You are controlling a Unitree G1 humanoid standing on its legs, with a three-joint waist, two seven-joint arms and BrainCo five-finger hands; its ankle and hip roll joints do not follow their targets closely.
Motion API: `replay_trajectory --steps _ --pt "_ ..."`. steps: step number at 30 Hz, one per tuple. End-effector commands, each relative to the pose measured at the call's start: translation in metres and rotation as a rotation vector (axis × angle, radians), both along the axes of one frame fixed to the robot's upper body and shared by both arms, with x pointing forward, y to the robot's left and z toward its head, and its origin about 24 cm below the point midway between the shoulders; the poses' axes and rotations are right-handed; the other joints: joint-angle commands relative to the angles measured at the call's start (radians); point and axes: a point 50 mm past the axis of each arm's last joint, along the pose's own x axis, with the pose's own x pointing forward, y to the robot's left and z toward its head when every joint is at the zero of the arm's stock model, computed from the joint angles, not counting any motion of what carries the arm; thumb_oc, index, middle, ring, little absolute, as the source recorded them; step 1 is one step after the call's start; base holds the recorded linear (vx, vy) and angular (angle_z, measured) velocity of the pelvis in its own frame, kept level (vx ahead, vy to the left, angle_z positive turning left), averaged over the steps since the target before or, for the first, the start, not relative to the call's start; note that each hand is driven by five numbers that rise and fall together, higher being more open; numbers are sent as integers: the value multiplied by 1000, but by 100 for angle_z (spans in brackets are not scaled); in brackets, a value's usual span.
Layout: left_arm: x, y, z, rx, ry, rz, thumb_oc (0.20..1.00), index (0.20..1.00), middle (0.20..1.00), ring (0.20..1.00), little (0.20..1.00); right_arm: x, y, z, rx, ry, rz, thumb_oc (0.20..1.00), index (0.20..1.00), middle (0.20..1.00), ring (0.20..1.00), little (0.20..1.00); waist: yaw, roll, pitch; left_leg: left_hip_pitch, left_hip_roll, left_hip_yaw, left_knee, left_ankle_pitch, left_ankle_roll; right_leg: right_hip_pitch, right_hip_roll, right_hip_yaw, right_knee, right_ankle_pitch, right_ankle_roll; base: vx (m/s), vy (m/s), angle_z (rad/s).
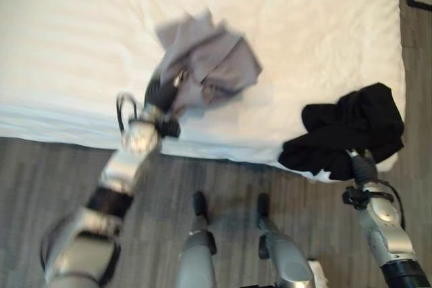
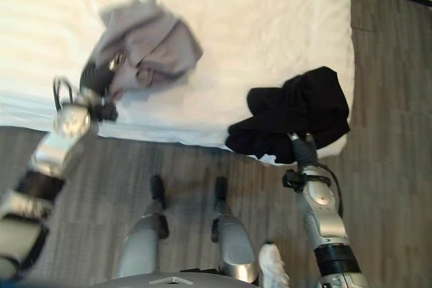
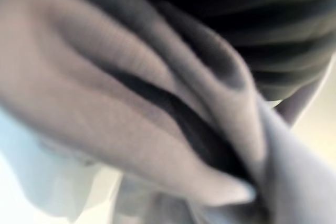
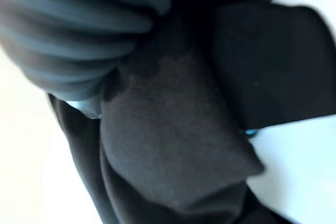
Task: Pick up bed clothes into laundry basket.
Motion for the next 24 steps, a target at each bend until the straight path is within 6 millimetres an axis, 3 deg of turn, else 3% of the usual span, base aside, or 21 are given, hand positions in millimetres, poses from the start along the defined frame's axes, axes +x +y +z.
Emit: replay_trajectory --steps 1,6,11,14,21,22,24 --pt "-12 29 34 -36 -199 62 200 200 200 200 200 6 -4 44 -56 -209 -5 200 200 200 200 200 51 -22 -142 -60 -18 -70 50 11 -9 81 -75 -64 92 -127 56 66 -131 32" --pt "-64 56 11 -89 -194 206 200 200 200 200 200 5 4 74 -36 -363 45 200 200 200 200 200 119 -4 -223 1 -25 -91 56 6 -21 196 -68 -100 65 -151 40 32 -118 26" --pt "-90 59 11 -110 -232 273 200 200 200 200 200 -2 18 100 32 -516 114 200 200 200 200 200 166 7 -283 23 -27 -119 69 7 -29 260 -55 -136 51 -174 22 9 -105 30" --pt "-96 55 12 -106 -243 262 200 200 200 200 200 -6 23 101 87 -535 153 200 200 200 200 200 175 9 -298 35 -27 -125 71 6 -30 283 -52 -154 50 -182 15 16 -52 23" --pt "-103 38 -20 -265 -137 209 200 200 200 200 200 -15 35 67 192 -410 187 200 200 200 200 200 179 15 -323 62 -29 -145 67 6 -30 315 -45 -179 55 -198 5 -14 -44 14" --pt "-104 32 -35 -301 -67 199 200 200 200 200 200 -19 39 47 226 -323 192 200 200 200 200 200 177 18 -320 65 -28 -147 70 5 -28 319 -42 -179 55 -199 2 -28 -16 8" --pt "-107 27 -47 -309 -7 187 200 200 200 200 200 -25 39 28 241 -241 184 200 200 200 200 200 173 20 -319 69 -29 -150 71 4 -27 326 -38 -183 54 -202 1 -19 -7 4"
